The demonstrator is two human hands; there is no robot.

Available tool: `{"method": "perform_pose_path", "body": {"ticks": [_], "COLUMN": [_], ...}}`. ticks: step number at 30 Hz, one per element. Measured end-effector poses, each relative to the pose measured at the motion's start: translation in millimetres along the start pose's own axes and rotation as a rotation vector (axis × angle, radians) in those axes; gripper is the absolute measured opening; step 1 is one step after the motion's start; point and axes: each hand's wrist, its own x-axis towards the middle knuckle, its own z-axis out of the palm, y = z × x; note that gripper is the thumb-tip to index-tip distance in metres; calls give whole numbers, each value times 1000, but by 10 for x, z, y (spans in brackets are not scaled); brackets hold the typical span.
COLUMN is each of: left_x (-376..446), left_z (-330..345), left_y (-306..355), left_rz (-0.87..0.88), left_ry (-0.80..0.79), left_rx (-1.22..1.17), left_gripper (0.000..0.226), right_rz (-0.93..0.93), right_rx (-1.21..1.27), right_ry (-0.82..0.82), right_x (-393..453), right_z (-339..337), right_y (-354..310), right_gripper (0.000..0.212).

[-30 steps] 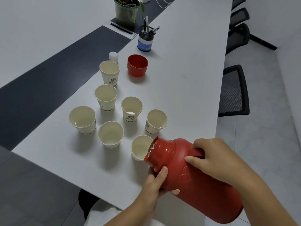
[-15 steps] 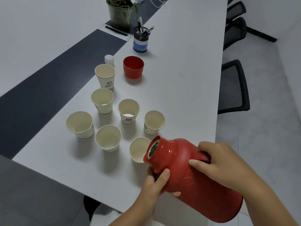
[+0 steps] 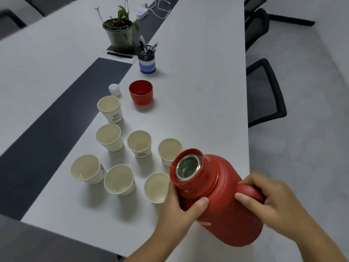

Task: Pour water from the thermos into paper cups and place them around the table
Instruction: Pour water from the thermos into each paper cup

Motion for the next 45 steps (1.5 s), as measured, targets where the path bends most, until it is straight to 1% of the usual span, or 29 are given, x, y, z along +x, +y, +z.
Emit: {"method": "perform_pose_path", "body": {"ticks": [3, 7, 10, 14, 19, 23, 27, 29, 32, 37, 40, 42, 43, 45], "left_x": [191, 569, 908, 1379, 1927, 2335, 2615, 2703, 2814, 2922, 2842, 2719, 2650, 2496], "left_z": [42, 135, 212, 274, 223, 79, -111, -197, -283, -332, -315, -358, -408, -597], "left_y": [101, 315, 494, 681, 881, 958, 995, 1014, 1034, 1003, 1004, 1018, 1020, 999], "left_rz": [49, 122, 224, 279, 299, 305, 300, 291, 305, 337, 320, 292, 276, 220], "left_ry": [-12, -112, -151, -188, -168, -141, -135, -127, -120, -109, -116, -97, -77, -7], "left_rx": [144, 298, 412, 512, 521, 550, 549, 544, 543, 553, 545, 557, 568, 645], "left_gripper": [63, 66, 64, 73, 64, 65, 61, 60, 58, 59, 61, 61, 60, 63], "right_rz": [21, 51, 98, 139, 122, 117, 115, 108, 104, 108, 100, 62, 33, -22], "right_rx": [64, 77, 176, 241, 277, 343, 386, 402, 422, 443, 400, 301, 246, 147], "right_ry": [49, 212, 251, 265, 292, 242, 243, 245, 229, 198, 179, 238, 297, 439], "right_x": [25, 171, 374, 723, 1333, 1823, 2180, 2312, 2456, 2570, 2585, 2529, 2484, 2389], "right_z": [3, 30, 47, 53, 53, 144, 314, 381, 439, 414, 384, 383, 379, 375], "right_y": [141, 388, 587, 759, 832, 876, 861, 840, 838, 833, 814, 757, 724, 663], "right_gripper": [23, 39, 33, 29, 23, 19, 22, 25, 22, 24, 26, 23, 19, 19]}}
